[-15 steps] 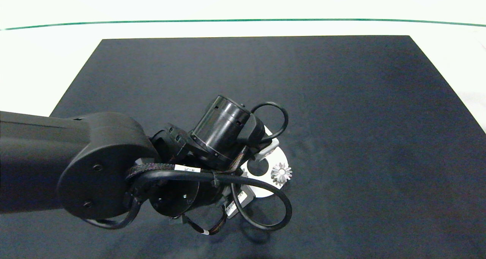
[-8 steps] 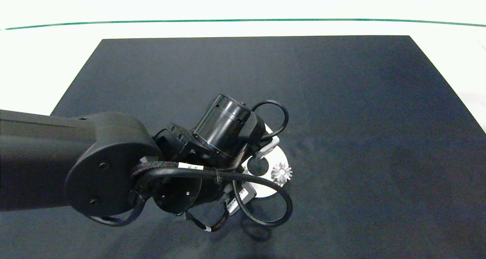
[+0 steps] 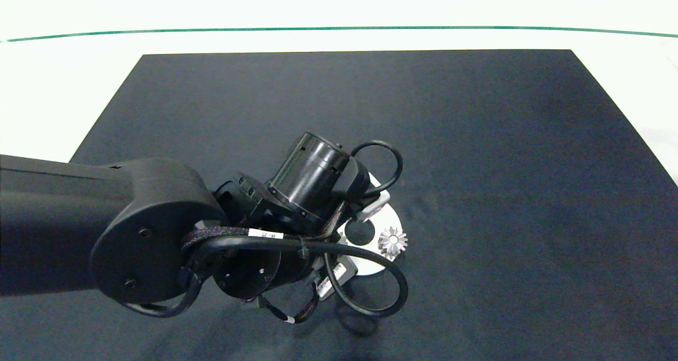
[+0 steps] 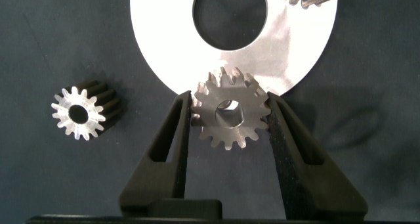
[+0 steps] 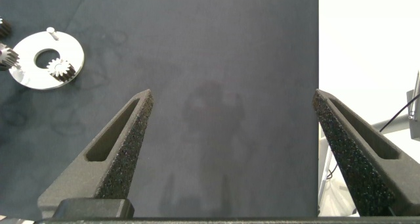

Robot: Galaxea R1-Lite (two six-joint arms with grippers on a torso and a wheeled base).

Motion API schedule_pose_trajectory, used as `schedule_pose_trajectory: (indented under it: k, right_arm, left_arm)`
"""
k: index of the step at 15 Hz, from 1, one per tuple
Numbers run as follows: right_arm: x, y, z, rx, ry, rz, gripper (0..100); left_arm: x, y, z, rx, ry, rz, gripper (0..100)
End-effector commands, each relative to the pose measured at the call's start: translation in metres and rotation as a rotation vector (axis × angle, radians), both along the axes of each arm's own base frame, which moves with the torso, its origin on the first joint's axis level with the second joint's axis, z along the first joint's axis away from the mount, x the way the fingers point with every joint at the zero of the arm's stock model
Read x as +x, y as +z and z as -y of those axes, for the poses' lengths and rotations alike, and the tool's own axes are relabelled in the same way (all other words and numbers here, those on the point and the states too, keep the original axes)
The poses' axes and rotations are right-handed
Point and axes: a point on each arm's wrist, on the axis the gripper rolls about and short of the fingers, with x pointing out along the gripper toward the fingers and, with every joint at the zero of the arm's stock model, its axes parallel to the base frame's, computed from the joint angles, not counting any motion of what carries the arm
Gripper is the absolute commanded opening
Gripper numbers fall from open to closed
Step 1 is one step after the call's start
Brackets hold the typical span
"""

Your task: Install three planetary gears onto the carrier pins

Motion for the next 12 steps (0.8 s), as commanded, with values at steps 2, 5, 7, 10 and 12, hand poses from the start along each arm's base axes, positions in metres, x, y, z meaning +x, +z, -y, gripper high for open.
schedule_pose_trajectory:
  k: [2, 5, 7, 10, 12]
  right_arm:
    - [0.0000, -0.0003, 0.0001, -0.003, -0.001, -0.003, 100]
    - [-0.0004, -0.0004, 0.0005, -0.003, 0.004, -0.002, 100]
    - [-0.0004, -0.0004, 0.0005, -0.003, 0.004, -0.002, 100]
    - [-0.0008, -0.0005, 0.0007, -0.002, 0.006, 0.000, 100]
    - [-0.0008, -0.0005, 0.0006, -0.002, 0.004, 0.000, 100]
  left_arm:
    - [0.0012, -0.0018, 0.0020, 0.008, 0.000, -0.001, 25]
    - [0.0035, -0.0018, 0.0049, -0.007, -0.004, 0.014, 25]
    - [0.0040, -0.0019, 0.0047, -0.003, -0.008, 0.019, 25]
    - [0.0031, -0.0026, 0.0020, 0.000, -0.005, 0.016, 25]
    - [0.0072, -0.0022, -0.0046, 0.001, 0.018, 0.016, 25]
